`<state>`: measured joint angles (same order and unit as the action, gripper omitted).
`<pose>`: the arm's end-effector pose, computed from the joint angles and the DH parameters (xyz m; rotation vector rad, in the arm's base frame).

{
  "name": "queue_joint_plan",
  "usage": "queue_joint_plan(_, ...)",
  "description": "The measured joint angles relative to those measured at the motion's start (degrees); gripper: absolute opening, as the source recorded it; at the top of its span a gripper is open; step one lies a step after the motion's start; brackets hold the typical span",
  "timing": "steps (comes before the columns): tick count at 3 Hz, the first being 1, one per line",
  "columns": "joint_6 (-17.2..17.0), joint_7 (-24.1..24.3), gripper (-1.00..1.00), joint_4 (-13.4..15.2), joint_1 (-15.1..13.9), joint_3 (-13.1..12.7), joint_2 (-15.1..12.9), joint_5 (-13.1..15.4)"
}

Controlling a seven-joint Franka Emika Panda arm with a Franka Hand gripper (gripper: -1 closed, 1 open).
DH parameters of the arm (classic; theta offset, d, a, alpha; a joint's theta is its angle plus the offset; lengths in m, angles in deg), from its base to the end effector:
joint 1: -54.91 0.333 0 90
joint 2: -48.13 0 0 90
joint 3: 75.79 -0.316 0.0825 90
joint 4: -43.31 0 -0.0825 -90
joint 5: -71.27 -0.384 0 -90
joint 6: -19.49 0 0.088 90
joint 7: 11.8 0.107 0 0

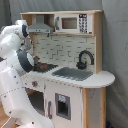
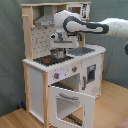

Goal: Play with the kitchen

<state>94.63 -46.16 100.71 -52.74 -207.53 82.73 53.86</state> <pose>0.4896 0.4528 0.5673 2.5188 1.6321 -0.2038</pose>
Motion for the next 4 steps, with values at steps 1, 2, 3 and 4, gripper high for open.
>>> queue_joint_plan(1,-4.42,2.66,-1.00,0.12,1.35,0.00,-1.62,2.45)
queue_joint_plan(2,-7.08,5.05,-1.00,0.71,1.65,0.01,-3.49,6.63)
queue_joint_plan(3,-8.52,9.87,-1.00,1.02,4.63,0.00,-4.03,7.74)
queue_joint_plan(4,-8.86,13.69,-1.00,2.06,9.19,0.01,-4.67,8.64)
